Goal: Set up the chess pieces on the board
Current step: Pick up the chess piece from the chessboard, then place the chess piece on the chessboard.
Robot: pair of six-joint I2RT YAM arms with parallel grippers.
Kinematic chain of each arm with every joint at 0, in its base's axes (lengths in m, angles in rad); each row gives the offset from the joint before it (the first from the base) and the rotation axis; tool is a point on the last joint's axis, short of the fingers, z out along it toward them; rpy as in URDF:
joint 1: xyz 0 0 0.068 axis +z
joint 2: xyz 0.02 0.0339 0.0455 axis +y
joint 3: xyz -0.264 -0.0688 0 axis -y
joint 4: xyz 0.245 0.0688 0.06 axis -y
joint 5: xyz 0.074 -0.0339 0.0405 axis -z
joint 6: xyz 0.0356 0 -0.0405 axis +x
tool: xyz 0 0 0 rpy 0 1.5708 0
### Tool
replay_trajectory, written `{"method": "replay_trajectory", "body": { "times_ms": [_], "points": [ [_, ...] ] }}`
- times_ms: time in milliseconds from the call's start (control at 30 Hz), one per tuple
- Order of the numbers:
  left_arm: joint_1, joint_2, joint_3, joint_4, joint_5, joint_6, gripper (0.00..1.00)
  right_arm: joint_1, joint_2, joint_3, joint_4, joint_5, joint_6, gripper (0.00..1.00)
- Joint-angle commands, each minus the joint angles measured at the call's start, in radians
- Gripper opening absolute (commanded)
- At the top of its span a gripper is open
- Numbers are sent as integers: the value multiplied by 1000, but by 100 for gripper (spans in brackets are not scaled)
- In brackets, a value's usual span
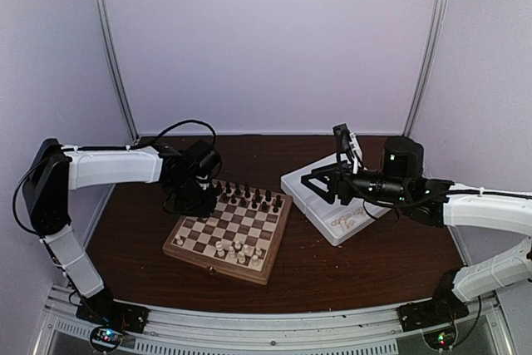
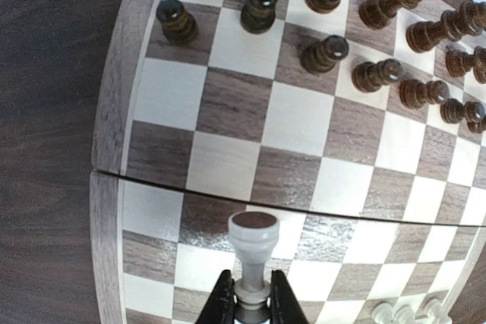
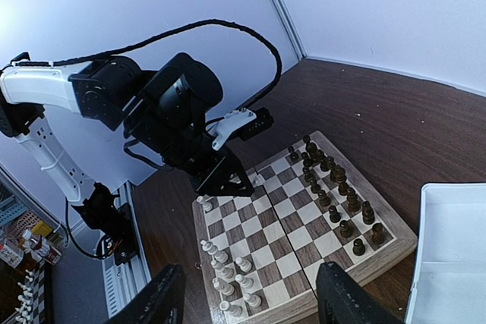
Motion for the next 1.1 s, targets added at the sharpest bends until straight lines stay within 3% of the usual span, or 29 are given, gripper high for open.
{"method": "replay_trajectory", "body": {
  "times_ms": [0, 233, 600, 767, 900, 1067],
  "points": [
    [3, -78, -23, -44, 32, 2, 0, -5, 9, 5, 30, -16, 8, 62],
    [3, -186, -41, -107, 76, 43, 0, -5, 37, 40, -21, -16, -21, 62],
    [3, -316, -50, -145, 335, 191, 0, -5, 70, 194, -246, 59, -202, 69],
    [4, -381, -51, -143, 467, 226, 0, -6, 88, 161, -163, 97, -218, 68],
    [3, -422, -61, -94, 661, 241, 0, -5, 89, 164, -139, -15, -303, 73],
    [-6, -443, -55, -82, 743, 249, 0, 2, 79, 156, -110, -88, -426, 74]
  ]
}}
